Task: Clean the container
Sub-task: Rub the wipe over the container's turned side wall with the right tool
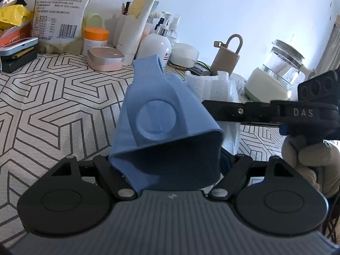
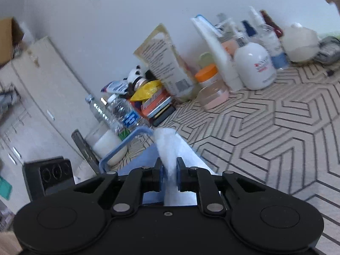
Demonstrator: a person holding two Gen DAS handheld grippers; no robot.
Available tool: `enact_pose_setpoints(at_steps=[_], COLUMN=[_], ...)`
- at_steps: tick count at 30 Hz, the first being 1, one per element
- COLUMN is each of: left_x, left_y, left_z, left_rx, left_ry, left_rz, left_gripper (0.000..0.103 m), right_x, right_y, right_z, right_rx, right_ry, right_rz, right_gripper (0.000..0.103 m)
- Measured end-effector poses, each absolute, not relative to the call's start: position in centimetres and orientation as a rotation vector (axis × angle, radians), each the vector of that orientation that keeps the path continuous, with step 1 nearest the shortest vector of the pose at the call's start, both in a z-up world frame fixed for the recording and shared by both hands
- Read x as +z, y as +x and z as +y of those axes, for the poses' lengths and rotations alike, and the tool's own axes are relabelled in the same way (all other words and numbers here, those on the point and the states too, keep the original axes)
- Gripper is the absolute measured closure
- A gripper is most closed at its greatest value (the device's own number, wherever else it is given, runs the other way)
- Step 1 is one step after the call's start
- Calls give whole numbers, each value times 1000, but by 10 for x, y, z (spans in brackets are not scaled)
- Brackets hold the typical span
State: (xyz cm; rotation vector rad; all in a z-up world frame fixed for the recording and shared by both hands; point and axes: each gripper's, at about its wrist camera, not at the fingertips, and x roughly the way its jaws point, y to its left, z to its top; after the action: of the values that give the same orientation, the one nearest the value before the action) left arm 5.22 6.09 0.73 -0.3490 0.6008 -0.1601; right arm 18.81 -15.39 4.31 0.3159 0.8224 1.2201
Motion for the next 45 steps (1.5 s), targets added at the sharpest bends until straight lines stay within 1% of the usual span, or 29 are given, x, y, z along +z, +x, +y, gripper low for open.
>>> enact_pose_setpoints(at_steps=[28, 32, 34, 45], left_x=[6, 6, 6, 6], left_y=[54, 54, 54, 54], left_z=[62, 63, 64, 57], left_rx=[-158, -159, -159, -148], left_ry=[-334, -337, -342, -333], left_rz=[599, 599, 598, 598], left_gripper=[23, 23, 23, 23], right_x=[62, 64, 65, 62], right_y=[163, 158, 157, 161], right_z=[-150, -149, -149, -151], right_rx=[1324, 1348, 1356, 1395], right_ry=[269, 270, 269, 306], right_rz=[766, 758, 755, 782], right_gripper=[86, 84, 82, 81])
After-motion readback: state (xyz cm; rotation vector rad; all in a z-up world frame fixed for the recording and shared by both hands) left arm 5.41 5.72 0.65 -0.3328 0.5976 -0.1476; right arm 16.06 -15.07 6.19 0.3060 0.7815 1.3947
